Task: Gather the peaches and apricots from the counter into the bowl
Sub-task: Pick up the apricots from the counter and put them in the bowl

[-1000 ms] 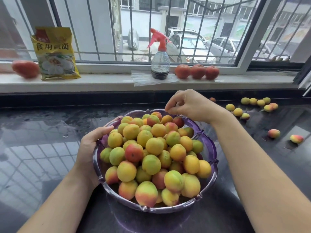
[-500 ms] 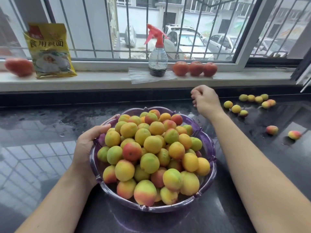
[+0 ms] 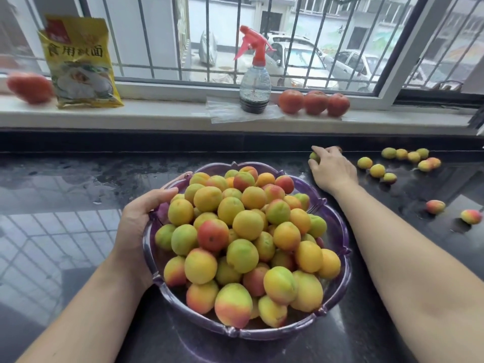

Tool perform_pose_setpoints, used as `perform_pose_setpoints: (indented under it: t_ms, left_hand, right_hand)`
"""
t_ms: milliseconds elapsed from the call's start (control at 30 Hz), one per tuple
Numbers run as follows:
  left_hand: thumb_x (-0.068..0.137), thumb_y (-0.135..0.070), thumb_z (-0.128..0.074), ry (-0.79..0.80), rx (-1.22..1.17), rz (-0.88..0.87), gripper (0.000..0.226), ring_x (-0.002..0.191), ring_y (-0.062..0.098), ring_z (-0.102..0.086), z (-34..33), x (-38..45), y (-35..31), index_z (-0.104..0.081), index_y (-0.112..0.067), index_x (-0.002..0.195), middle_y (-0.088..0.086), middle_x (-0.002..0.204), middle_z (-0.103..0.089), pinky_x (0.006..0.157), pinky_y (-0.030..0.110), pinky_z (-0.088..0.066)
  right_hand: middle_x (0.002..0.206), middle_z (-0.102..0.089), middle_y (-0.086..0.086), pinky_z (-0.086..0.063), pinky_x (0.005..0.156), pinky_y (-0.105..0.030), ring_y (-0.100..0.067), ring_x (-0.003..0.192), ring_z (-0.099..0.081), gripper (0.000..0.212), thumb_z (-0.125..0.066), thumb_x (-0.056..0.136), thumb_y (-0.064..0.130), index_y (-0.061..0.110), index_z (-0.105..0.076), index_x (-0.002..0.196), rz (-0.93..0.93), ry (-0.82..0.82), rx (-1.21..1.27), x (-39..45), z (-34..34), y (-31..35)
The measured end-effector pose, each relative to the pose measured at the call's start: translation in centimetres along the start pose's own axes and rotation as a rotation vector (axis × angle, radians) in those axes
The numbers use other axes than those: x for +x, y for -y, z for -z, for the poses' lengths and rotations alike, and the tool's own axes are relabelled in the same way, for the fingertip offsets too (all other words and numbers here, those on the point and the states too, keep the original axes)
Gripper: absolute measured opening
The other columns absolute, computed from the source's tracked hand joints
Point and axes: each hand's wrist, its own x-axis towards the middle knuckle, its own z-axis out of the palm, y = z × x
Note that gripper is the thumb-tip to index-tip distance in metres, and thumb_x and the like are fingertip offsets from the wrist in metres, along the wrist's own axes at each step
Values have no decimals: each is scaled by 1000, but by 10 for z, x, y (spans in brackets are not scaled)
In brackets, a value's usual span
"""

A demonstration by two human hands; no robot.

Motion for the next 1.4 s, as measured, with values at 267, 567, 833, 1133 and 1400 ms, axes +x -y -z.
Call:
perform_pose_setpoints:
  t_ms: [267,567,833,1133,1400]
  left_hand:
    - [101,-32,-49,12,5,-35,45,103,40,-76,-1,1,0,-74,-11,131,21,122,-76,95,61,-60]
    - [103,-30,-43,45,-22,-28,45,101,38,-77,-8,-4,-2,-83,-15,112,19,118,-77,86,55,-64]
    - [99,-31,-48,37,-37,10,48,103,44,-75,-7,-5,-3,-71,-7,133,26,124,-73,87,60,-63]
    - [98,-31,-50,33,-34,7,47,100,43,-76,-6,-5,-3,-70,-8,133,26,120,-75,86,59,-63]
    - [98,-31,-51,23,-41,13,52,101,43,-76,-4,-2,-2,-64,-6,142,25,120,-75,87,59,-63]
  right_hand:
    - [115,-67,-7,-47,89,-34,-30,106,-62,29,-62,98,33,21,-62,124,-33,-91,377,-18,4,-7]
    - [107,-75,-2,-55,87,-33,-14,93,-67,35,-71,87,40,19,-72,115,168,254,1098,-86,116,50]
    - [99,-74,4,-58,90,-40,-12,93,-69,22,-79,87,29,28,-71,108,450,379,642,-105,132,91]
    - [98,-71,10,-58,88,-39,-7,95,-68,18,-76,87,39,38,-70,103,507,419,517,-105,117,99]
    - [92,-75,6,-61,83,-38,-9,86,-70,8,-70,94,30,31,-75,100,478,392,555,-103,115,100]
